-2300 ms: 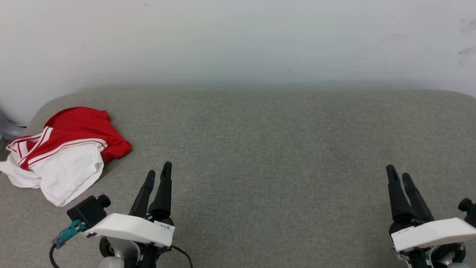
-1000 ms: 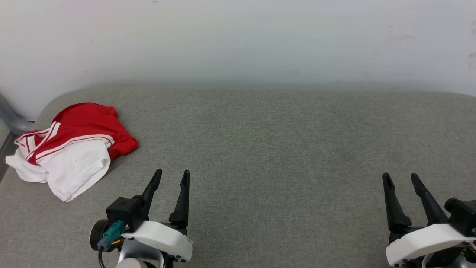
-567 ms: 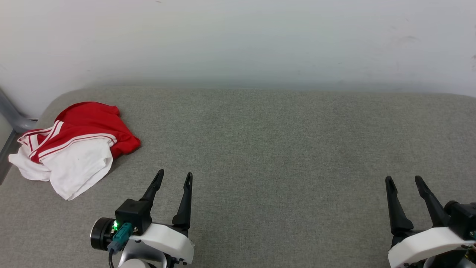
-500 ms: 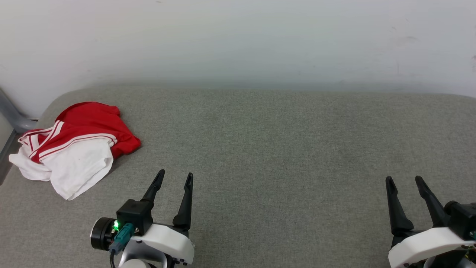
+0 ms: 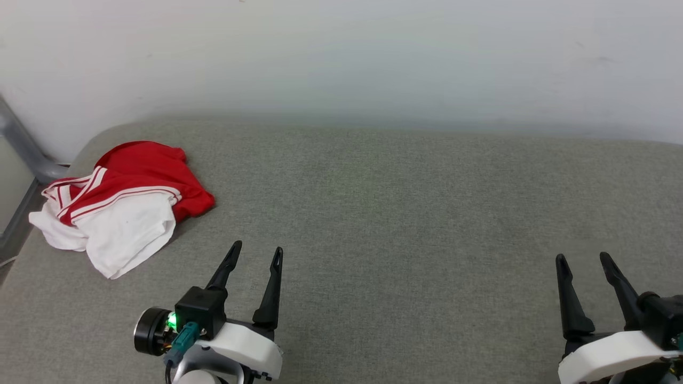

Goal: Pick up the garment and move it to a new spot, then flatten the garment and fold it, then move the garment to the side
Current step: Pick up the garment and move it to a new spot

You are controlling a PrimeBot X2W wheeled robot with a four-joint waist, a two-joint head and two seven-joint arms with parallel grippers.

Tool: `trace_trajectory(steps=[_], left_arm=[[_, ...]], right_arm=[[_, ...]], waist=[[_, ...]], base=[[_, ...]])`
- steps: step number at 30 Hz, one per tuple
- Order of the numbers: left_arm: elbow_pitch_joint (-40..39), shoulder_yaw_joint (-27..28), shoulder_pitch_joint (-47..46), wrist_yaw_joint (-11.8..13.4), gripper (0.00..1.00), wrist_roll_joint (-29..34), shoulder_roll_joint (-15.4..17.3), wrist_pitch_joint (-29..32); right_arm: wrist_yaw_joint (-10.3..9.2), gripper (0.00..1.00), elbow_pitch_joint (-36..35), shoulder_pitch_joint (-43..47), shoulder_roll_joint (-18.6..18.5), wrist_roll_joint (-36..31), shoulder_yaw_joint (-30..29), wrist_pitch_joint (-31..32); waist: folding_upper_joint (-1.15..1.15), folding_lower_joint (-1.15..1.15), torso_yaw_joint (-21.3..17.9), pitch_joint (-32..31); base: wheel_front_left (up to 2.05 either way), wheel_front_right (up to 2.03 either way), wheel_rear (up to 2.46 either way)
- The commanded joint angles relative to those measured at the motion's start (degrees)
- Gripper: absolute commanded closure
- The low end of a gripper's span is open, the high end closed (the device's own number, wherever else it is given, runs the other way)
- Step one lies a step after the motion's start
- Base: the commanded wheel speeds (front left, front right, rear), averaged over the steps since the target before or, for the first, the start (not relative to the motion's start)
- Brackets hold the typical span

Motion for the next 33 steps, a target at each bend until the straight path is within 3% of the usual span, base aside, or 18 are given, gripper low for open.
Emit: trace_trajectory(steps=[1, 22, 33], left_arm=[[0.02, 0.19, -0.73, -0.18, 0.0, 0.7, 0.02, -0.45], [2.22, 7.6, 0.57, 0.38, 0.0, 0.42, -1.19, -1.03], [2.6, 9.79, 1.04, -0.26, 0.0, 0.3, -1.55, -1.03]], right_arm=[[-0.02, 0.0, -0.52, 0.71, 0.12, -0.93, 0.18, -0.39], [-0.02, 0.0, -0.34, 0.0, 0.11, -1.14, 5.53, -2.07], [-0.02, 0.0, 0.1, -0.54, 0.11, -0.82, 7.09, -2.44]], waist=[[0.0, 0.0, 0.61, -0.04], [0.0, 0.0, 17.84, -0.35], [0.0, 0.0, 23.48, -0.24]], base=[[0.0, 0.0, 0.0], [0.0, 0.0, 0.0], [0.0, 0.0, 0.0]])
